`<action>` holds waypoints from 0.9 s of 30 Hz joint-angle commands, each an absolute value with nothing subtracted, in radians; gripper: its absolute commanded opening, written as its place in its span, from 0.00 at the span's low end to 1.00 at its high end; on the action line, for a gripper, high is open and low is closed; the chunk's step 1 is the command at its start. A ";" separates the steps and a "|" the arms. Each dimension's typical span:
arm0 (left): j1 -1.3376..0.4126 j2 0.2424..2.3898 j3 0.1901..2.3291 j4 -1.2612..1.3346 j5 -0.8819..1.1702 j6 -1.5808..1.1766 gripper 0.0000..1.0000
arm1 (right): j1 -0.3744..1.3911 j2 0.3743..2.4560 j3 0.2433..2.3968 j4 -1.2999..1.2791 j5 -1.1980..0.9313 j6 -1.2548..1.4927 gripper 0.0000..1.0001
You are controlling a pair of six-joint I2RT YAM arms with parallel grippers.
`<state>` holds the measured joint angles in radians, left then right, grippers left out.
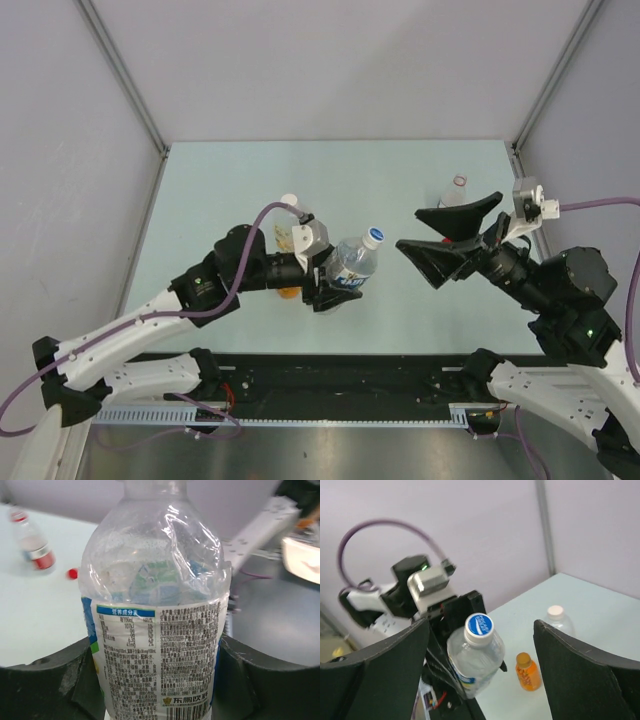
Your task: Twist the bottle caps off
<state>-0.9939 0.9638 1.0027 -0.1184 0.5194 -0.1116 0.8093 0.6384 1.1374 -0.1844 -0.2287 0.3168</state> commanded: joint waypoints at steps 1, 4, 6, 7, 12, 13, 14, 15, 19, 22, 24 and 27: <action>-1.093 0.979 1.048 -0.167 0.031 -0.006 0.00 | 0.808 0.672 1.166 -0.195 0.057 0.454 0.87; -1.175 0.999 1.055 -0.166 -0.231 0.037 0.00 | 0.816 0.707 1.166 -0.222 0.126 0.509 0.86; -1.215 1.009 1.054 -0.157 -0.326 0.046 0.00 | 0.828 0.729 1.166 -0.230 0.170 0.534 0.85; -1.226 1.017 1.052 -0.144 -0.413 0.057 0.00 | 0.834 0.735 1.166 -0.235 0.181 0.549 0.84; -1.279 1.049 1.045 -0.120 -0.586 0.080 0.00 | 0.854 0.781 1.166 -0.278 0.268 0.610 0.81; -1.284 1.058 1.046 -0.115 -0.607 0.086 0.00 | 0.862 0.791 1.166 -0.281 0.268 0.615 0.81; -1.290 1.071 1.049 -0.115 -0.642 0.090 0.00 | 0.870 0.799 1.166 -0.276 0.265 0.615 0.80; -1.301 1.080 1.052 -0.117 -0.653 0.097 0.00 | 0.877 0.802 1.166 -0.276 0.279 0.621 0.80; -1.319 1.101 1.058 -0.106 -0.683 0.112 0.00 | 0.919 0.827 1.166 -0.261 0.304 0.614 0.79; -1.325 1.106 1.058 -0.098 -0.690 0.117 0.00 | 0.934 0.844 1.166 -0.259 0.311 0.614 0.79; -1.328 1.106 1.058 -0.097 -0.693 0.118 0.00 | 0.939 0.854 1.166 -0.259 0.314 0.614 0.78; -1.331 1.101 1.054 -0.097 -0.696 0.115 0.00 | 0.939 0.867 1.166 -0.270 0.324 0.615 0.76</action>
<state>-1.3216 1.1126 1.0084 -0.1390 -0.6518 0.0906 0.9329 0.8555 1.1393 -0.2821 0.2821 0.6029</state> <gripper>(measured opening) 0.681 0.772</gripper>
